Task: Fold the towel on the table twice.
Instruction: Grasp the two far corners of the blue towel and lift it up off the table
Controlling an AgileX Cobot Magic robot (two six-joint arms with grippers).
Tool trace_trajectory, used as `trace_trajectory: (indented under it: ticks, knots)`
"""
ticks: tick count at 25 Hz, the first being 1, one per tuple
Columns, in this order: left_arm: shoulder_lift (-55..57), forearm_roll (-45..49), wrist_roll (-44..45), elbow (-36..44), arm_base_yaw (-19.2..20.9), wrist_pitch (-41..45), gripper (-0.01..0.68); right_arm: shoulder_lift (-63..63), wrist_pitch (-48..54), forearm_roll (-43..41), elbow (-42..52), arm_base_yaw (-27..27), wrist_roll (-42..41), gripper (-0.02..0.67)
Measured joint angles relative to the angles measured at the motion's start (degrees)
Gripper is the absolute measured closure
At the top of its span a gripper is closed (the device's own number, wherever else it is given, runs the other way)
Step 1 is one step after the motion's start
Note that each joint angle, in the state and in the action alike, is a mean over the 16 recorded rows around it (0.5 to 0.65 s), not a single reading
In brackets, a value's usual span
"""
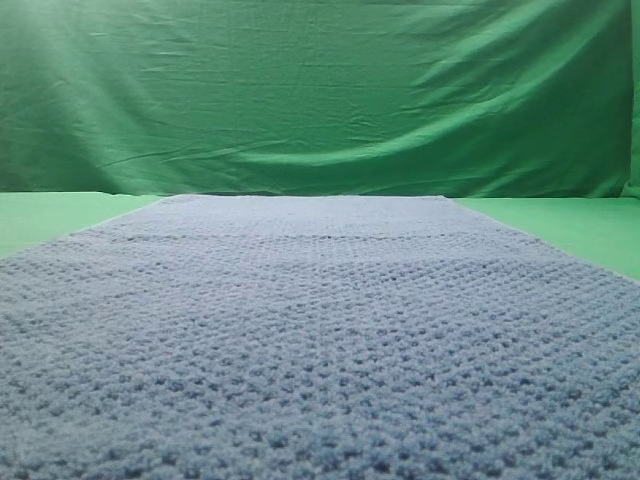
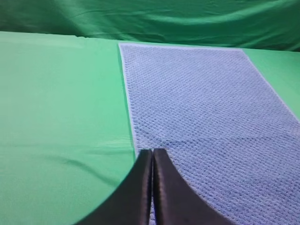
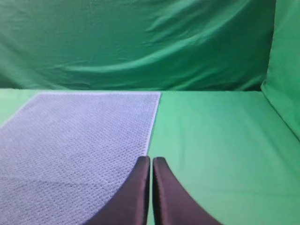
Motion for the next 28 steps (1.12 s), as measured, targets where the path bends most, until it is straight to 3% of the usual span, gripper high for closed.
trace_trajectory:
  ticks: [7, 16, 28]
  knots:
    - [7.59, -0.77, 1.21, -3.49, 0.0, 2.49, 0.673, 8.86, 3.78, -0.09, -3.65, 0.02, -2.01, 0.649]
    - [18.51, -1.39, 4.4, -11.45, -0.18, 11.01, 0.673, 19.59, 17.66, -1.01, -14.74, 1.83, -1.98, 0.649]
    - [40.89, 1.81, 5.95, -24.38, -4.3, 17.04, 0.673, 43.3, 30.54, -6.38, -32.93, 7.53, 3.36, 0.649]
